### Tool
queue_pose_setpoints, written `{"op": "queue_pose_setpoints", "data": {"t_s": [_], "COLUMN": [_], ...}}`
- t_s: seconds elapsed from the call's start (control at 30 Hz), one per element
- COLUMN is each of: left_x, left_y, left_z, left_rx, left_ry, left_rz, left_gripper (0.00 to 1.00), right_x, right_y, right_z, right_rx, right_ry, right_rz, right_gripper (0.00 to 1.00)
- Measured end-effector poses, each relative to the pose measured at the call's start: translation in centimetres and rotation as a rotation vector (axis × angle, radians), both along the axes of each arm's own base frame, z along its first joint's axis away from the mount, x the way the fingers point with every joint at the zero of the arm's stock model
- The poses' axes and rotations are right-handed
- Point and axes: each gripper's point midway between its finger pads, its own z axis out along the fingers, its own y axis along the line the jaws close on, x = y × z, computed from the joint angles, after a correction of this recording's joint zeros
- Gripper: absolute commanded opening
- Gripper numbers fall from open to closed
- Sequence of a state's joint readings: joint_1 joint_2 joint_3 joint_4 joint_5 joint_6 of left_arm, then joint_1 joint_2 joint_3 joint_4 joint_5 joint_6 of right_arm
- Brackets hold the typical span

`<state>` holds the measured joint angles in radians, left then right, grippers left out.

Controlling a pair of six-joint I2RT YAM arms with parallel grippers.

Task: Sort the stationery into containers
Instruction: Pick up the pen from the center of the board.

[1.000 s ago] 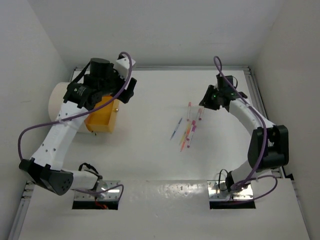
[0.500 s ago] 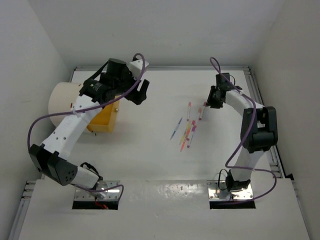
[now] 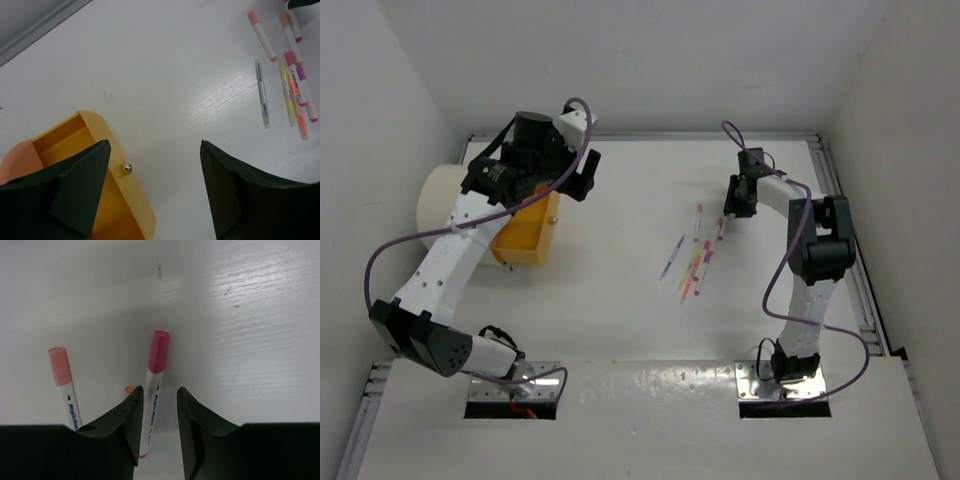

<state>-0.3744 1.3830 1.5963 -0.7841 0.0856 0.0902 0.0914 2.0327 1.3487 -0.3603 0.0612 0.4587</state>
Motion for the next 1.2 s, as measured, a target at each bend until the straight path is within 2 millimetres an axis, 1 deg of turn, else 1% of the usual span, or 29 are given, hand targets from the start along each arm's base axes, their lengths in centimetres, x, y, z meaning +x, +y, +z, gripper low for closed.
{"op": "queue_pose_setpoints", "data": {"t_s": [0.1,0.2,0.33,0.5,0.67,0.7,0.73,0.8,0.9,1.03,1.1,1.13,1.2], "left_x": [0.0,0.0,-0.2,-0.5,-0.6,-0.6,-0.6,-0.7,-0.8,-0.7,-1.1,-1.4,-2.3], "left_y": [0.5,1.0,1.5,2.0,2.2,2.2,2.2,2.3,2.4,2.5,2.8,2.8,2.5], "left_z": [-0.2,-0.5,-0.8,-1.2,-0.7,-0.6,-0.6,-0.7,-0.8,-0.9,-1.3,-1.4,-1.3], "left_rx": [0.013,0.025,0.042,0.068,0.079,0.079,0.079,0.081,0.085,0.044,0.000,-0.027,-0.102], "left_ry": [0.005,0.015,0.030,0.050,0.052,0.051,0.051,0.058,0.064,0.048,0.042,0.034,0.020], "left_rz": [0.012,0.024,0.035,0.038,0.044,0.044,0.045,0.045,0.047,0.044,0.043,0.037,0.017], "left_gripper": [0.79,0.79,0.79,0.79,0.79,0.79,0.79,0.79,0.80,0.82,0.84,0.84,0.85], "right_x": [0.1,0.1,0.9,1.1,0.9,0.7,0.7,0.5,0.5,-0.3,-0.8,-0.8,-0.7], "right_y": [0.4,0.7,0.9,0.8,0.6,0.6,0.5,0.4,0.2,0.4,0.9,1.2,2.0], "right_z": [-0.4,-1.3,-1.0,-1.3,-1.4,-1.4,-1.4,-1.5,-1.4,-1.2,-0.7,-0.2,1.4], "right_rx": [-0.014,-0.025,-0.033,-0.048,-0.070,-0.074,-0.079,-0.093,-0.105,-0.102,-0.078,-0.064,-0.027], "right_ry": [0.002,0.013,-0.002,0.019,0.043,0.049,0.053,0.058,0.057,0.098,0.120,0.121,0.099], "right_rz": [0.022,0.036,0.051,0.071,0.093,0.098,0.102,0.116,0.133,0.185,0.213,0.223,0.243], "right_gripper": [0.33,0.33,0.31,0.25,0.18,0.16,0.09,0.00,0.00,0.00,0.00,0.00,0.00]}}
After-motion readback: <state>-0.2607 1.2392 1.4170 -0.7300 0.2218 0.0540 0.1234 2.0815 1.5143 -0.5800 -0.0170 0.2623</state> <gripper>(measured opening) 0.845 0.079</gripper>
